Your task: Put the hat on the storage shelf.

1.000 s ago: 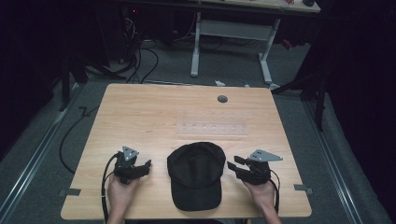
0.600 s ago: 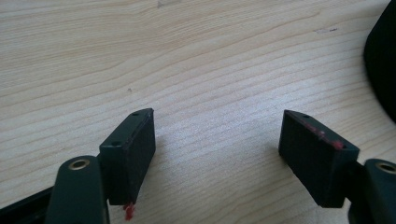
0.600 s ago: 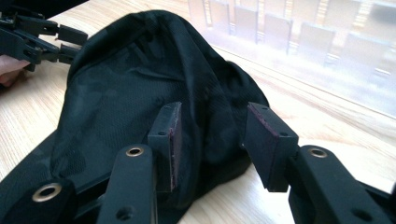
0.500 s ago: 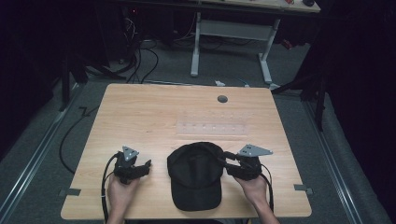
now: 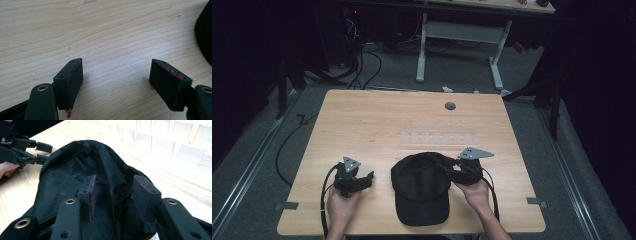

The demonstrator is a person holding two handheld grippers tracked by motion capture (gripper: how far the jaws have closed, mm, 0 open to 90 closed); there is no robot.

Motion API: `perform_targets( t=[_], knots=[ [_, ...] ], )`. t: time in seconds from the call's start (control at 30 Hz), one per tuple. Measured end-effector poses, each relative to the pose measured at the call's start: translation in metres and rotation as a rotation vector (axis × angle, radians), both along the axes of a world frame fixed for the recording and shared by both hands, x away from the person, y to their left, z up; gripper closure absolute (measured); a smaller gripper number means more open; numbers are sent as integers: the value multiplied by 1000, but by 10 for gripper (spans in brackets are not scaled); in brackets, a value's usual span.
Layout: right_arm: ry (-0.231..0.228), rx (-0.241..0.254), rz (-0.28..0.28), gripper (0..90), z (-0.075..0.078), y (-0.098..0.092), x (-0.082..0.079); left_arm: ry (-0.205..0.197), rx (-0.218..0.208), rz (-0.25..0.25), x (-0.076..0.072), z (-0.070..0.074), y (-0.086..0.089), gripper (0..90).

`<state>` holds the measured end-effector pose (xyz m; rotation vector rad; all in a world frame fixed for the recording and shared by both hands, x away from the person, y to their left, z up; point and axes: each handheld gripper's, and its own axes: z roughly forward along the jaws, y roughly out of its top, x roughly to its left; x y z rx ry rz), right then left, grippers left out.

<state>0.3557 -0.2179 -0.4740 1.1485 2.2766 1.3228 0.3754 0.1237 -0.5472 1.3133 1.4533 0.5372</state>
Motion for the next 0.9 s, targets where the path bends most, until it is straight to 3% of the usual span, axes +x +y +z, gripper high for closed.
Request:
perform_targets(
  t=[0.3, 0.53, 0.9],
  knots=[
    [-5, -22, -3, 551, 1, 11, 10, 0, 0, 1, 0, 0, 0, 274],
    [21, -52, 4, 560, -2, 16, 17, 0, 0, 1, 0, 0, 0, 274],
    [26, -82, 36, 692, -5, 15, 21, 0, 0, 2, 0, 0, 0, 274]
  ],
)
